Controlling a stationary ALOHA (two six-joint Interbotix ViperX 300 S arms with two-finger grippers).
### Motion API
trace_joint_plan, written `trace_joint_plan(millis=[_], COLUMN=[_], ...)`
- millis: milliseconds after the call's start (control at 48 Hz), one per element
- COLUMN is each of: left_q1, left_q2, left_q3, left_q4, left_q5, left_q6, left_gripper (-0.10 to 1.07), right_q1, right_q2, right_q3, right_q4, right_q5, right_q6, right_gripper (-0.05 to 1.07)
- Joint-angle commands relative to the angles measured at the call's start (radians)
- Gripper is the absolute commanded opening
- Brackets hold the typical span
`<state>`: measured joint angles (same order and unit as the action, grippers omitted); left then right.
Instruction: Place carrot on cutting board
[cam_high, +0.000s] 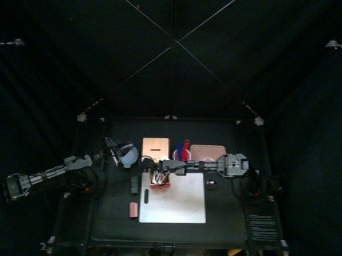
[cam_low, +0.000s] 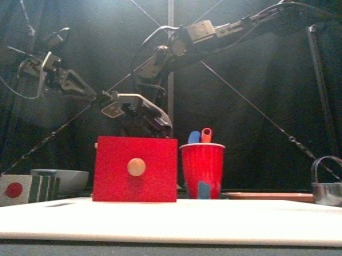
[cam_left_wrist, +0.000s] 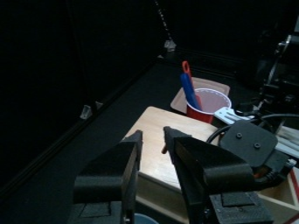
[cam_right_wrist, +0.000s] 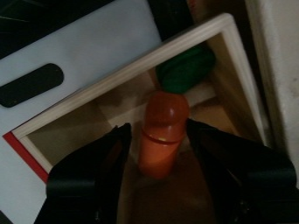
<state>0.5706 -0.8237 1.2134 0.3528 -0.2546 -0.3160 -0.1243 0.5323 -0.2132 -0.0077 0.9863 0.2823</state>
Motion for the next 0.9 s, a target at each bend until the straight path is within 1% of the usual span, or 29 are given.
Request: trace_joint_plan(millis=[0,354,625,875], left_q1=[0.003,0.003,0.002,0.002], left_q2=[0.002,0.002,0.002,0.002], left_q3=[-0.012,-0.012,-0.012,-0.012], left_q4=[-0.003,-0.002,-0.002,-0.002], left_q5=[-0.005,-0.005,-0.003,-0.003], left_q6=[0.0,0.0,0.0,0.0], left_gripper=[0.7,0.7,0.7,0.7], right_q1=[-0.012,-0.011,-0.009,-0.006], right_q2=[-0.021,-0.003,0.006,-0.014], right_q3=[-0.012,-0.017,-0.023,-0.051], right_q4=[-0.003,-0.005,-0.005,-0.012], right_q5=[-0.003,-0.005,-0.005,0.009], right_q6=[0.002,-0.002,0.002,0.0], right_gripper=[0.88,0.85,0.76,0.75])
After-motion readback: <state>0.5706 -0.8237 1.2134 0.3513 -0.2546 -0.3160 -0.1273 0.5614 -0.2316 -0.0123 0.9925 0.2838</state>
